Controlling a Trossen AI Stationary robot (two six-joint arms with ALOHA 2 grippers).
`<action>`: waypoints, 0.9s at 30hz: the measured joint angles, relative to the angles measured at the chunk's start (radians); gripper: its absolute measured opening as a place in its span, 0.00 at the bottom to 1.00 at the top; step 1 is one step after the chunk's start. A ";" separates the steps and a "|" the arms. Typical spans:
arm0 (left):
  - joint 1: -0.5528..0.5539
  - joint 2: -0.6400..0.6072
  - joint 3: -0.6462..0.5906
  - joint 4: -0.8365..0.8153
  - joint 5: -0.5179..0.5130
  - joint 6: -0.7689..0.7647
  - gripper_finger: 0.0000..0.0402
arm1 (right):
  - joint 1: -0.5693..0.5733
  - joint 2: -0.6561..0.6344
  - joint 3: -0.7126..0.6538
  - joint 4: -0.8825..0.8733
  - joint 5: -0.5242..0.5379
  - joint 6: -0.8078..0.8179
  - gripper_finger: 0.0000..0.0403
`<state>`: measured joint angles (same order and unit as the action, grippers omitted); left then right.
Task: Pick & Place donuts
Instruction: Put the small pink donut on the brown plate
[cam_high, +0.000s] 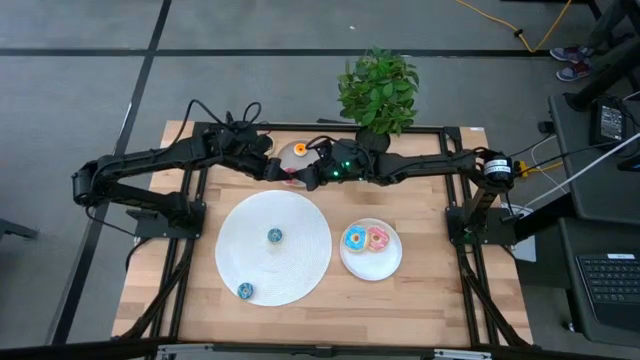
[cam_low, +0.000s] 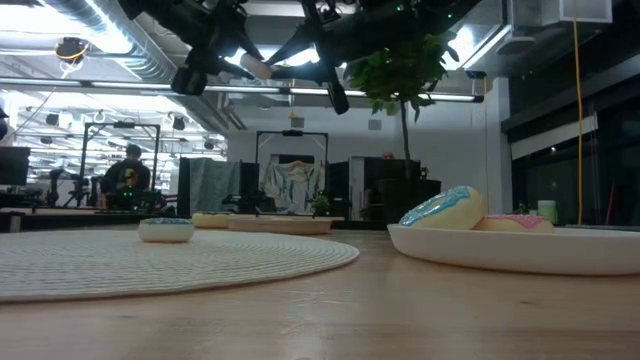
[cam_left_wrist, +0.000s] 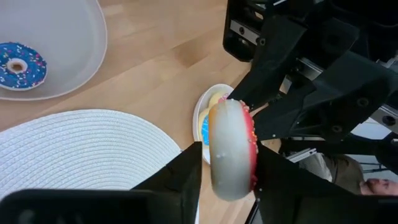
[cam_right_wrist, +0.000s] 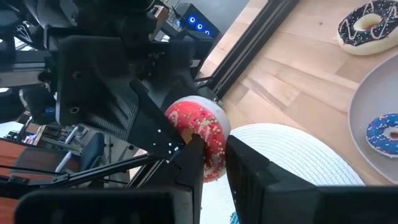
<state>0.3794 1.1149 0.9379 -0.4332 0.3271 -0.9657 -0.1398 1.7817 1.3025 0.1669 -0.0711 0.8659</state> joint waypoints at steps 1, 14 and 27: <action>0.000 0.000 0.000 0.001 0.000 0.000 0.29 | 0.000 0.000 0.000 0.000 0.000 -0.006 0.17; 0.000 0.000 0.000 0.001 0.001 0.010 0.21 | -0.001 0.000 -0.001 -0.031 -0.004 -0.031 0.39; 0.001 -0.001 0.000 0.002 0.001 0.019 0.21 | 0.004 -0.002 -0.001 -0.083 -0.024 -0.042 0.63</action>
<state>0.3805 1.1141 0.9379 -0.4313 0.3285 -0.9463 -0.1359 1.7792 1.3014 0.0836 -0.0955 0.8239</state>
